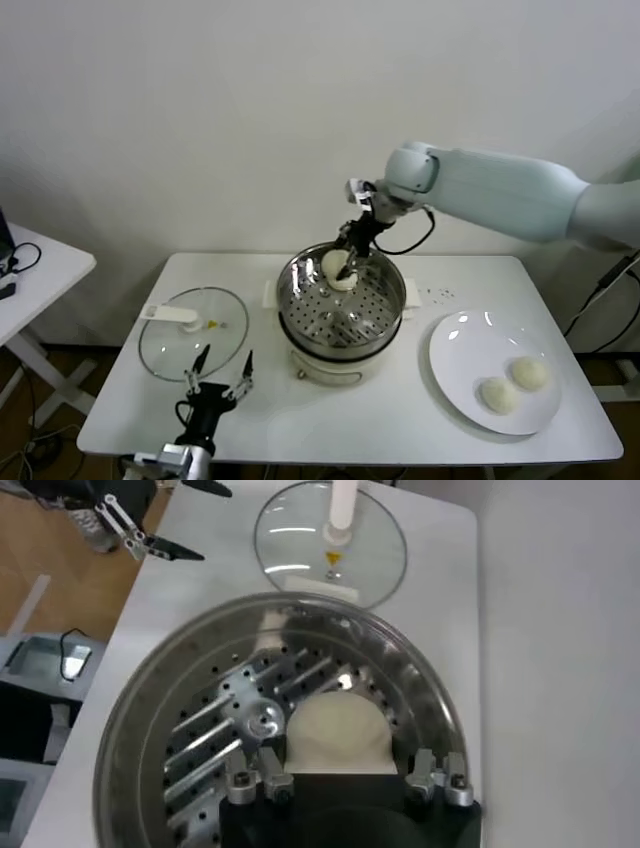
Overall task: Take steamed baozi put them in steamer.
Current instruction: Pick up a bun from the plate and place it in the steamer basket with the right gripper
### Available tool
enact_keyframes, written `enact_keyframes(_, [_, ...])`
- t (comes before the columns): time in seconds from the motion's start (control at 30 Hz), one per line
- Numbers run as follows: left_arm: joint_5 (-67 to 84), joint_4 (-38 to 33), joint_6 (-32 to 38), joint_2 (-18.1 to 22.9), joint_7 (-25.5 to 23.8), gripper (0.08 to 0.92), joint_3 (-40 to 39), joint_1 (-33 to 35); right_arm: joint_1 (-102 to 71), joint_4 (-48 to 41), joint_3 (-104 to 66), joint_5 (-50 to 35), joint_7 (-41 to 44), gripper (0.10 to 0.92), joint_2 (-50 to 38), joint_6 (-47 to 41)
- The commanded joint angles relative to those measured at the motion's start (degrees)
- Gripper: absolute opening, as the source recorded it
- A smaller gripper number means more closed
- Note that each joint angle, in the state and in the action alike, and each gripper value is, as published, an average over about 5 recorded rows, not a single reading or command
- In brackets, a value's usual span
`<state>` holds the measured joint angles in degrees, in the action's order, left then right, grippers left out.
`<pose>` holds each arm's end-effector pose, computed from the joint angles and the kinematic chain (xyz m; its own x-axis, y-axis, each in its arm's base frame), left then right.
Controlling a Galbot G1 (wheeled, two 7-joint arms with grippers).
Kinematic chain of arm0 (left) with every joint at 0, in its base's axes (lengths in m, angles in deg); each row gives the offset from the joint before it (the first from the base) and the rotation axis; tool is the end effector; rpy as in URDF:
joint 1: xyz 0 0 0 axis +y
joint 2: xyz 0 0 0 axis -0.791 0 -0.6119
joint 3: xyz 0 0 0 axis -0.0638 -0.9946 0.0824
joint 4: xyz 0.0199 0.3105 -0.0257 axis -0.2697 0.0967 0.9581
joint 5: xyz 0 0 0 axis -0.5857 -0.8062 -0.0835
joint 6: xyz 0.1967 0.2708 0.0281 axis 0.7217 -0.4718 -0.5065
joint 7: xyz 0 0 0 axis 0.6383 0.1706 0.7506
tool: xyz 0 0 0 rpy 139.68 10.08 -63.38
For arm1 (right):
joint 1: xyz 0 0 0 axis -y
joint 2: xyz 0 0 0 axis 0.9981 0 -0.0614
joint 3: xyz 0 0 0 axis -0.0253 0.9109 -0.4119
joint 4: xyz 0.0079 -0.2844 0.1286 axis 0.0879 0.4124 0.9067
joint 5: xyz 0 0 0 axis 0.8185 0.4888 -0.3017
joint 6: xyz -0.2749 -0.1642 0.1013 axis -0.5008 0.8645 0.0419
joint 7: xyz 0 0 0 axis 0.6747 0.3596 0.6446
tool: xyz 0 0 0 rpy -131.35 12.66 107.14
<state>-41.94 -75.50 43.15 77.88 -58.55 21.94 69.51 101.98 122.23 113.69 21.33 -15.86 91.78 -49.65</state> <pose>0.1640 0.0219 -0.3377 -0.9914 0.1006 0.0840 0.1058 0.9926 0.0603 0.5364 0.0812 -0.0534 -0.0714 -0.4056 0.9112 -0.9818 -0.1327 -0.1360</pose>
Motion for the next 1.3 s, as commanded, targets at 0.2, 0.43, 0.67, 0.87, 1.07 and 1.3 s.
enact_keyframes(0.2, [-0.2,0.1,0.0,0.2,0.1,0.823,0.2,-0.1,-6.1,-3.8,0.0,0.6,-0.7,0.679,7.0,-0.1])
enact_keyframes(0.43, [-0.1,0.3,0.1,0.1,0.1,0.823,0.4,0.0,-7.6,-5.9,-0.4,2.5,-0.6,0.679,7.6,0.4])
enact_keyframes(0.67, [-0.1,0.4,0.1,0.2,0.1,0.823,0.2,0.2,-8.3,-7.3,-0.8,3.6,-0.8,0.679,8.2,0.6])
enact_keyframes(0.87, [-0.2,0.3,0.0,0.2,0.0,0.823,0.1,0.0,-8.7,-7.8,-0.9,4.9,-0.9,0.672,8.4,0.8])
enact_keyframes(1.07, [-0.2,0.4,0.1,0.2,0.0,0.823,0.1,0.2,-9.0,-7.7,-0.9,5.3,-1.3,0.677,8.5,1.0])
enact_keyframes(1.3, [-0.3,0.3,0.2,0.2,0.0,0.823,0.2,0.3,-8.8,-6.8,-1.3,5.3,-1.4,0.791,8.2,1.1])
